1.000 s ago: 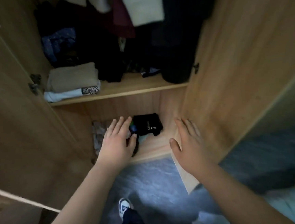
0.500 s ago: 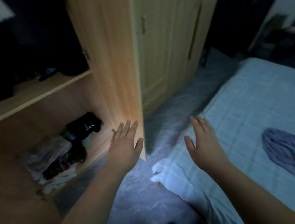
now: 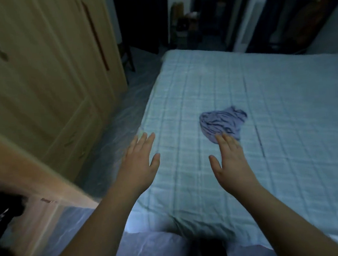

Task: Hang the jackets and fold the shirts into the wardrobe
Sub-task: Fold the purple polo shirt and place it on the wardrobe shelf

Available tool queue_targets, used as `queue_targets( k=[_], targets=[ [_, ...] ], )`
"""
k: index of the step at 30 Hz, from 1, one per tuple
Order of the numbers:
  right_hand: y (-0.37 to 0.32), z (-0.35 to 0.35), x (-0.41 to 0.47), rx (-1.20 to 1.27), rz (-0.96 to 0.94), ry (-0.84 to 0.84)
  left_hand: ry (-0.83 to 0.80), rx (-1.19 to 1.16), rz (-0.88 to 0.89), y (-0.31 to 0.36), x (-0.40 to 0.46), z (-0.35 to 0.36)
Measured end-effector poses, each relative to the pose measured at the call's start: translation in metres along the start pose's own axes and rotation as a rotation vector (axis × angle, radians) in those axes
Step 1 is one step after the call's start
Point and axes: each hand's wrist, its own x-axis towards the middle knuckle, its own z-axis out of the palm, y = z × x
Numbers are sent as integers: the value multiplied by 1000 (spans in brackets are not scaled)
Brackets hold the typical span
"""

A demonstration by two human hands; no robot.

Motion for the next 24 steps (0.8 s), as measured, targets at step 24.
queue_targets(
  k=[24],
  targets=[
    [466, 249, 249, 53, 92, -301, -383, -44, 122, 107, 336, 515]
  ],
)
